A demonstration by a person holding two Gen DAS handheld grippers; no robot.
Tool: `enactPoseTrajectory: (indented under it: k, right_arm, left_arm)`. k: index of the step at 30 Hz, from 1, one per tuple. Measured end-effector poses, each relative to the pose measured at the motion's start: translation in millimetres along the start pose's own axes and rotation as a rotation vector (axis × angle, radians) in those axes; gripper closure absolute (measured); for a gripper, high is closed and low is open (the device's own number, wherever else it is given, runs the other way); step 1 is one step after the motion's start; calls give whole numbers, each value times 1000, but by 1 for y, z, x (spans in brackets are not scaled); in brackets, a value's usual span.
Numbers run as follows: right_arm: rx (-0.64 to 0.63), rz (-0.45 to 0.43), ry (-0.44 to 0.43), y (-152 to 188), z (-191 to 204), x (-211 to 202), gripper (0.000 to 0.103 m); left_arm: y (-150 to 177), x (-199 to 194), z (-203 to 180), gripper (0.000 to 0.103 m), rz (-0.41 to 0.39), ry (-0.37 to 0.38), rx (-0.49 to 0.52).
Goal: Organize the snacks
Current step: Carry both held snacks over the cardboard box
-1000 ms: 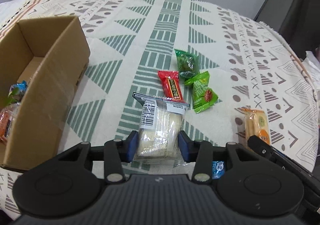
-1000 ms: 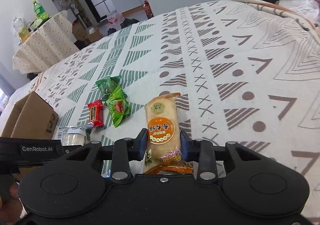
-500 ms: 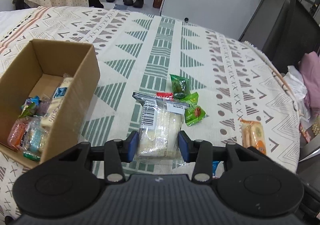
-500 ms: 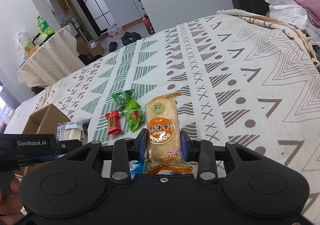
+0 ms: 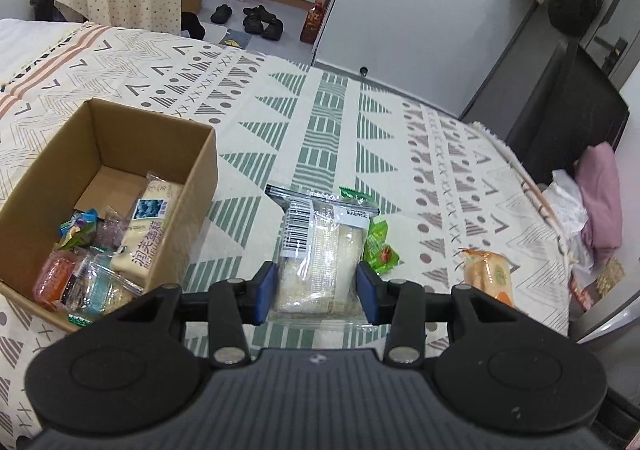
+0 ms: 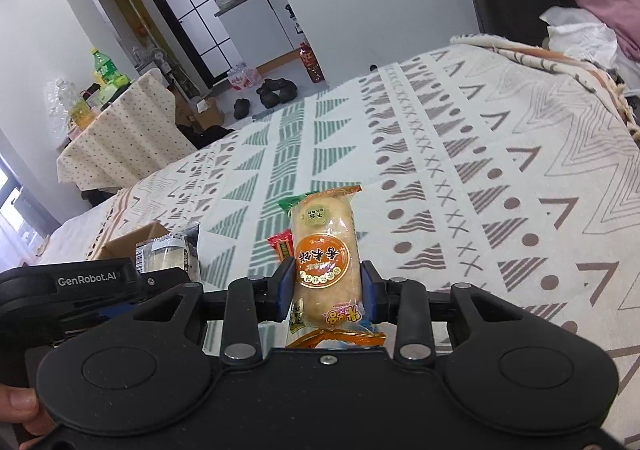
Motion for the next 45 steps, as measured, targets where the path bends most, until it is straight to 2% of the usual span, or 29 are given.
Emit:
enactPoseTrajectory:
  k: [12,21,45]
  right_arm:
    - [-40,-30,-13,-20,43,-7,70]
    - [-68,-16,-56,-27,86,4,70]
    - [-125,20,-134,-33,189,45,70]
  left_arm:
    - [-32,-30,24,60,-64,52,-86]
    - [-56,-45,49,60,-96,69,-159]
    - [-111,-41,148,60,-121,28,-376]
Point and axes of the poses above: each gripper's, at about its wrist camera, not at the fingertips, and x roughly the way its jaws point, z to its left, y to its underside, the point moved 8 cm from there along x, roughly the way its jaws point, and after that the axes turned 12 degrees about -x, right-handed, at the moved point
